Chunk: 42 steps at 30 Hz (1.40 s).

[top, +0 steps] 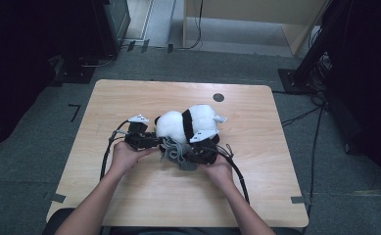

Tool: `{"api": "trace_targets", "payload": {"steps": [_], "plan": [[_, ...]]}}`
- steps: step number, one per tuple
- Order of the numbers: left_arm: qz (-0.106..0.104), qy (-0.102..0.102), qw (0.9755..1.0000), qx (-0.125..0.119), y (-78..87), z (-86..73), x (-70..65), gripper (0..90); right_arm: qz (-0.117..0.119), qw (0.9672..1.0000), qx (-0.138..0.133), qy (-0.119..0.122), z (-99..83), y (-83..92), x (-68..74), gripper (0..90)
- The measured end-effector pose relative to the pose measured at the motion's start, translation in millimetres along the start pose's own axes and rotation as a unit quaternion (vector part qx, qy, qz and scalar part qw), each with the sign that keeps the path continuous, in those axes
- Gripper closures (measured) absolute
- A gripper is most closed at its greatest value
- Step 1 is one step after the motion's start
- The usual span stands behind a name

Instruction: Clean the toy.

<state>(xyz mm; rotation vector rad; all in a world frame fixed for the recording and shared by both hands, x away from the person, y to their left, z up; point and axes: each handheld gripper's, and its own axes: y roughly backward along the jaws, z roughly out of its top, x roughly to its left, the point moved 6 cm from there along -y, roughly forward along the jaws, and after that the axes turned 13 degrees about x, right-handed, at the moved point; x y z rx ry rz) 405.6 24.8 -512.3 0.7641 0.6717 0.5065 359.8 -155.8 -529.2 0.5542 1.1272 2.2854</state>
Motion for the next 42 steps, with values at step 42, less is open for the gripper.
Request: {"api": "trace_targets", "payload": {"steps": [42], "plan": [[-0.013, 0.006, 0.9999, -0.006, -1.0, 1.2, 1.4, 57.5, -0.128, 0.9737, -0.008, -0.188, -67.0, 79.5, -113.0, 70.4]]}}
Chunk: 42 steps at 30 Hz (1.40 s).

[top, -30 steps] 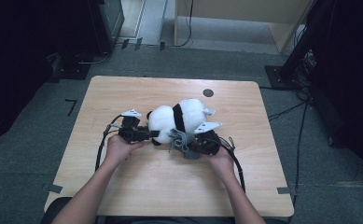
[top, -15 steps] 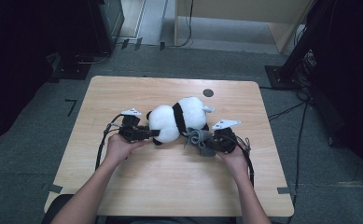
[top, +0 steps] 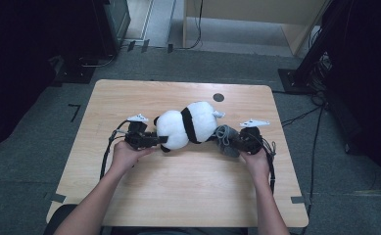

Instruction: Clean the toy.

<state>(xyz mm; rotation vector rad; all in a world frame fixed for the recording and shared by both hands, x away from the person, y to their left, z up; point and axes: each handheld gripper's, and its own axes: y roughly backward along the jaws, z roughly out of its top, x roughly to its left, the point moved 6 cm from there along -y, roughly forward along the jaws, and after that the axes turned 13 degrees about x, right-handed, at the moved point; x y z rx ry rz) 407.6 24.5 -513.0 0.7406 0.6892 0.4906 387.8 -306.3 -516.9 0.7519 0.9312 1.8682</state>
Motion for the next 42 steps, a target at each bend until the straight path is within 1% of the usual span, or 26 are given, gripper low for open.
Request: {"api": "trace_targets", "payload": {"steps": [3, 5, 6, 7, 8, 11, 12, 14, 15, 17, 18, 19, 20, 21, 22, 24, 27, 28, 29, 30, 33, 34, 35, 38, 39, 42], "plan": [[0.000, 0.001, 1.0000, -0.001, 0.1, 0.0, 0.0, 57.6, -0.008, 0.9998, -0.013, -0.011, -0.6, 11.0, -7.9, 70.5], [-0.002, 0.003, 1.0000, -0.002, 0.2, 0.0, 0.0, 57.6, -0.018, 0.9995, -0.020, -0.017, -1.4, 20.6, -13.0, 70.5], [-0.002, 0.003, 1.0000, -0.003, 0.2, 0.0, 0.0, 57.6, -0.018, 0.9995, -0.020, -0.017, -1.4, 20.6, -13.0, 70.5], [-0.003, 0.005, 1.0000, -0.003, 0.4, 0.0, -0.1, 57.6, -0.029, 0.9990, -0.026, -0.021, -2.7, 30.3, -18.4, 70.4], [-0.004, 0.005, 1.0000, -0.003, 0.5, 0.0, -0.2, 57.5, -0.033, 0.9988, -0.028, -0.023, -3.7, 34.4, -21.4, 70.4], [-0.003, 0.007, 1.0000, -0.004, 0.9, -0.1, -0.2, 57.5, -0.034, 0.9984, -0.026, -0.037, -9.2, 42.3, -32.2, 70.2], [-0.004, 0.007, 1.0000, -0.004, 0.9, -0.1, -0.2, 57.4, -0.033, 0.9983, -0.022, -0.043, -11.9, 42.6, -36.2, 70.1], [-0.005, 0.008, 0.9999, -0.005, 0.8, -0.1, -0.2, 57.2, -0.033, 0.9984, -0.003, -0.047, -18.1, 39.1, -43.1, 70.0], [-0.006, 0.009, 0.9999, -0.006, 0.8, -0.1, 0.0, 56.8, -0.036, 0.9981, 0.006, -0.049, -21.0, 35.6, -46.2, 69.9], [-0.007, 0.010, 0.9999, -0.008, 0.7, -0.1, 0.2, 56.7, -0.035, 0.9978, 0.021, -0.052, -25.5, 27.0, -49.7, 69.4], [-0.006, 0.010, 0.9999, -0.008, 0.7, -0.2, 0.2, 56.7, -0.035, 0.9978, 0.021, -0.052, -25.5, 27.0, -49.7, 69.4], [-0.006, 0.009, 0.9999, -0.008, 0.6, -0.4, 0.4, 56.5, -0.041, 0.9974, 0.034, -0.048, -27.9, 18.3, -51.7, 67.8], [-0.006, 0.009, 0.9999, -0.008, 0.5, -0.5, 0.4, 56.4, -0.043, 0.9973, 0.036, -0.046, -28.3, 14.5, -52.3, 67.0], [-0.006, 0.009, 0.9999, -0.008, 0.5, -0.5, 0.4, 56.4, -0.043, 0.9973, 0.036, -0.046, -28.3, 14.5, -52.3, 67.0], [-0.006, 0.008, 0.9999, -0.009, 0.4, -0.6, 0.4, 56.3, -0.044, 0.9974, 0.039, -0.043, -28.4, 8.4, -52.6, 64.8], [-0.006, 0.008, 0.9999, -0.009, 0.4, -0.6, 0.5, 56.1, -0.042, 0.9975, 0.040, -0.041, -28.8, 3.3, -53.5, 62.6], [-0.006, 0.007, 0.9999, -0.009, 0.4, -0.8, 0.7, 56.0, -0.039, 0.9976, 0.038, -0.042, -28.2, 1.5, -53.6, 57.4], [-0.006, 0.007, 0.9999, -0.009, 0.4, -0.8, 0.7, 56.0, -0.039, 0.9976, 0.038, -0.042, -28.2, 1.5, -53.6, 57.4], [-0.006, 0.007, 0.9999, -0.009, 0.3, -0.8, 0.7, 56.0, -0.041, 0.9979, 0.030, -0.040, -26.7, 4.0, -53.7, 48.2], [-0.006, 0.008, 0.9999, -0.010, 0.3, -0.8, 0.7, 55.9, -0.041, 0.9981, 0.023, -0.041, -25.5, 6.1, -53.6, 43.9], [-0.005, 0.008, 0.9999, -0.011, 0.3, -0.7, 0.6, 55.8, -0.043, 0.9983, 0.005, -0.039, -21.3, 14.2, -50.8, 37.0], [-0.005, 0.008, 0.9999, -0.011, 0.3, -0.7, 0.6, 55.8, -0.043, 0.9983, 0.005, -0.039, -21.3, 14.2, -50.8, 37.0], [-0.005, 0.009, 0.9999, -0.012, 0.2, -0.5, 0.4, 55.7, -0.040, 0.9985, -0.007, -0.036, -17.8, 20.2, -47.1, 33.6], [-0.005, 0.010, 0.9999, -0.013, 0.4, -0.2, 0.4, 55.7, -0.019, 0.9988, -0.031, -0.034, -10.7, 30.9, -38.8, 28.5], [-0.005, 0.011, 0.9998, -0.013, 0.6, -0.1, 0.5, 55.7, -0.016, 0.9985, -0.040, -0.032, -8.1, 34.2, -35.9, 27.8], [-0.005, 0.013, 0.9998, -0.013, 0.9, 0.7, -0.3, 56.5, 0.001, 0.9981, -0.056, -0.024, -0.5, 39.7, -26.3, 24.7]]}}
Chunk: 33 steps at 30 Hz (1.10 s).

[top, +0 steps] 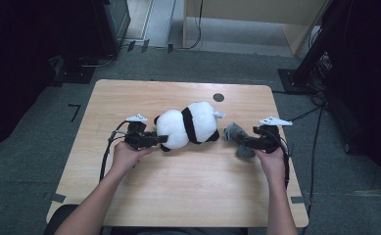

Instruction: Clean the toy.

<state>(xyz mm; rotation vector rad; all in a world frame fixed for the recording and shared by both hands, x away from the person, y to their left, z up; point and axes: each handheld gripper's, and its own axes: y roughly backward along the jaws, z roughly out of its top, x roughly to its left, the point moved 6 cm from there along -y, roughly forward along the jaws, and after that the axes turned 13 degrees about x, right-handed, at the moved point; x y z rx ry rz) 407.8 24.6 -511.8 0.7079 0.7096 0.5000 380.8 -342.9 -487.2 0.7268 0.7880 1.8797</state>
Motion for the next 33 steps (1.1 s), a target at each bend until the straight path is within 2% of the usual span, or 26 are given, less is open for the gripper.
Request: {"api": "trace_targets", "payload": {"steps": [2, 6, 7, 10, 12, 17, 18, 19, 24, 27, 29, 32, 33], "plan": [[0.000, 0.001, 1.0000, 0.000, 0.2, 0.3, -0.3, 57.0, 0.002, 1.0000, -0.004, 0.004, 2.1, 0.0, 3.2, 22.9], [-0.006, 0.010, 0.9999, 0.000, 2.0, 0.9, -3.0, 58.3, 0.037, 0.9988, -0.009, 0.031, 11.9, -5.7, 22.8, 14.8], [-0.006, 0.010, 0.9999, 0.000, 2.0, 0.9, -3.0, 58.3, 0.037, 0.9988, -0.009, 0.031, 11.9, -5.7, 22.8, 14.8], [-0.015, 0.018, 0.9997, -0.003, 1.9, -0.4, -3.5, 58.3, 0.059, 0.9969, -0.020, 0.048, 20.1, -11.7, 38.9, 13.3], [-0.013, 0.017, 0.9998, -0.004, 1.7, -1.1, -4.9, 58.3, 0.062, 0.9966, -0.020, 0.050, 21.8, -13.7, 42.6, 13.3], [-0.012, 0.014, 0.9998, 0.000, 1.6, -4.4, -11.3, 58.5, 0.078, 0.9943, -0.011, 0.072, 30.0, -29.8, 61.9, 12.9], [-0.012, 0.014, 0.9998, 0.000, 1.6, -4.4, -11.3, 58.3, 0.078, 0.9943, -0.011, 0.072, 30.0, -29.8, 61.9, 12.9], [-0.013, 0.018, 0.9997, -0.004, 1.2, -5.3, -11.8, 58.1, 0.085, 0.9930, -0.015, 0.080, 33.3, -34.9, 68.3, 12.0], [-0.014, 0.020, 0.9996, -0.014, -0.7, -5.2, -10.4, 58.0, 0.093, 0.9914, -0.022, 0.089, 42.0, -47.5, 81.3, 8.0], [-0.010, 0.018, 0.9996, -0.018, -1.8, -4.6, -11.0, 57.6, 0.116, 0.9896, -0.012, 0.084, 43.6, -59.2, 86.2, 3.1], [-0.010, 0.017, 0.9996, -0.019, -2.0, -4.3, -11.5, 56.4, 0.125, 0.9889, -0.021, 0.078, 45.4, -67.1, 88.3, 0.0], [-0.007, 0.016, 0.9996, -0.023, -3.0, -3.0, -12.4, 54.1, 0.097, 0.9908, -0.032, 0.088, 46.7, -76.9, 90.6, 0.0], [-0.006, 0.013, 0.9996, -0.025, -3.5, -2.2, -12.6, 53.2, 0.082, 0.9922, -0.026, 0.089, 46.2, -80.9, 91.4, 0.0]]}}
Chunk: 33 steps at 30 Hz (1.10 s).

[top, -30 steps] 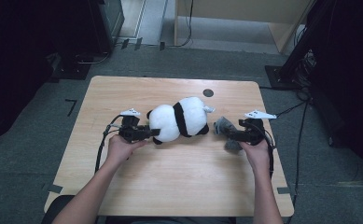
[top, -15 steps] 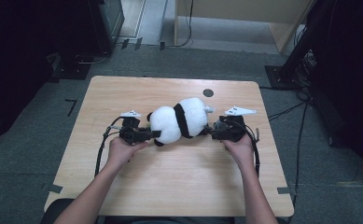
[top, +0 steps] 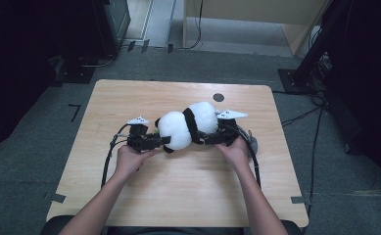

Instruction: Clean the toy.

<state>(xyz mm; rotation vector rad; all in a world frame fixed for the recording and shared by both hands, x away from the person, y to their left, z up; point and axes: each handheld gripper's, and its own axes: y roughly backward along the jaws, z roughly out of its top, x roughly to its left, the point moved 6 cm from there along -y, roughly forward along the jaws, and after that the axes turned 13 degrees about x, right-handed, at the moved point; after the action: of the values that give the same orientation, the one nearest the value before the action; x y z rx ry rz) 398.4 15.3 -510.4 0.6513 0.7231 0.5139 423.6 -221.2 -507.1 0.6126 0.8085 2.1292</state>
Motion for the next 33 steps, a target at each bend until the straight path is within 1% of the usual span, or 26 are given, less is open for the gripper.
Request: {"api": "trace_targets", "payload": {"steps": [1, 2, 3, 4, 10, 12, 13, 14, 15, 16, 18, 19, 21, 22, 23, 24, 25, 26, 27, 28, 29, 30, 31, 32, 33], "plan": [[0.000, 0.000, 1.0000, 0.000, 0.0, 0.0, 0.0, 52.3, 0.000, 1.0000, 0.000, 0.000, 0.0, 0.0, 0.0, 0.0], [0.003, 0.000, 1.0000, 0.000, -0.2, 0.2, -0.3, 52.0, -0.014, 0.9999, 0.010, -0.001, -0.6, -5.3, 0.9, 0.0], [0.005, -0.003, 1.0000, 0.001, -0.1, -0.1, -0.4, 51.6, -0.011, 0.9998, 0.011, -0.009, -0.2, -5.7, 1.1, 0.0], [0.007, -0.004, 1.0000, -0.001, -0.4, -0.2, -0.6, 51.1, -0.009, 0.9998, 0.012, -0.012, 0.1, -5.8, 0.9, 0.0], [0.012, -0.012, 0.9999, -0.002, -1.6, 0.0, -1.8, 48.7, 0.000, 0.9999, 0.009, -0.009, -0.8, -9.3, -2.0, 0.0], [0.016, -0.022, 0.9996, -0.002, -2.3, -0.4, -1.9, 44.9, 0.000, 0.9999, 0.011, -0.006, -2.1, -11.9, -4.5, 8.0], [0.016, -0.022, 0.9996, -0.002, -2.3, -0.4, -1.9, 43.9, 0.000, 0.9999, 0.011, -0.006, -2.1, -11.9, -4.5, 8.0], [0.018, -0.029, 0.9994, 0.000, -2.5, -0.2, -2.6, 43.0, -0.001, 0.9999, 0.008, -0.007, -1.3, -10.1, -5.9, 19.0], [0.018, -0.029, 0.9994, 0.000, -2.5, -0.2, -2.6, 42.1, -0.001, 0.9999, 0.008, -0.007, -1.3, -10.1, -5.9, 19.0], [0.023, -0.038, 0.9990, -0.001, -2.4, 0.4, -3.3, 40.9, 0.006, 0.9999, 0.007, -0.015, -0.4, -8.2, -6.0, 29.9], [0.027, -0.046, 0.9986, 0.000, -0.5, 1.0, -3.6, 39.5, 0.012, 0.9997, 0.006, -0.022, 1.2, -5.9, -5.6, 37.7], [0.027, -0.046, 0.9986, 0.000, -0.5, 1.0, -3.6, 39.0, 0.013, 0.9997, 0.005, -0.021, 2.3, -4.2, -5.0, 40.7], [0.021, -0.047, 0.9987, -0.003, 7.2, 2.3, -2.6, 37.8, 0.015, 0.9996, -0.001, -0.023, 4.6, 0.7, -3.9, 43.4], [0.021, -0.047, 0.9987, -0.003, 7.2, 2.3, -2.6, 36.7, 0.019, 0.9995, -0.005, -0.025, 5.8, 3.6, -4.1, 43.8], [0.013, -0.048, 0.9987, -0.007, 14.6, 3.0, -1.0, 35.9, 0.022, 0.9994, -0.007, -0.025, 7.1, 6.6, -4.2, 43.8], [0.013, -0.048, 0.9987, -0.007, 14.6, 3.0, -1.0, 34.8, 0.026, 0.9994, -0.008, -0.022, 8.4, 9.5, -4.1, 43.7], [0.010, -0.047, 0.9988, -0.007, 18.9, 3.2, -0.1, 34.8, 0.026, 0.9994, -0.008, -0.022, 8.4, 9.5, -4.1, 43.7], [0.003, -0.050, 0.9987, -0.008, 23.3, 3.3, 0.7, 31.8, 0.032, 0.9994, -0.011, -0.011, 11.2, 16.3, -4.4, 43.6], [-0.005, -0.057, 0.9984, -0.002, 32.3, 3.6, 1.0, 30.8, 0.036, 0.9992, -0.012, -0.008, 12.1, 20.0, -4.2, 43.5], [-0.002, -0.064, 0.9979, -0.009, 37.2, 4.3, 1.1, 30.7, 0.039, 0.9991, -0.017, -0.002, 13.1, 23.6, -4.2, 43.5], [-0.002, -0.064, 0.9979, -0.009, 37.2, 4.3, 1.1, 30.5, 0.039, 0.9991, -0.017, -0.002, 13.1, 23.6, -4.2, 43.5], [-0.009, -0.072, 0.9971, -0.023, 46.4, 6.5, 1.5, 30.1, 0.047, 0.9987, -0.020, 0.007, 14.2, 30.1, -3.2, 43.1], [-0.013, -0.074, 0.9968, -0.028, 50.4, 7.8, 2.0, 30.0, 0.053, 0.9983, -0.021, 0.012, 14.4, 33.2, -1.8, 42.9], [-0.013, -0.074, 0.9968, -0.028, 50.4, 7.8, 2.0, 29.7, 0.053, 0.9983, -0.021, 0.012, 14.4, 33.2, -1.8, 42.9], [-0.025, -0.080, 0.9961, -0.030, 56.3, 9.0, 2.2, 29.6, 0.061, 0.9975, -0.021, 0.028, 14.2, 39.4, 1.5, 42.4]]}}
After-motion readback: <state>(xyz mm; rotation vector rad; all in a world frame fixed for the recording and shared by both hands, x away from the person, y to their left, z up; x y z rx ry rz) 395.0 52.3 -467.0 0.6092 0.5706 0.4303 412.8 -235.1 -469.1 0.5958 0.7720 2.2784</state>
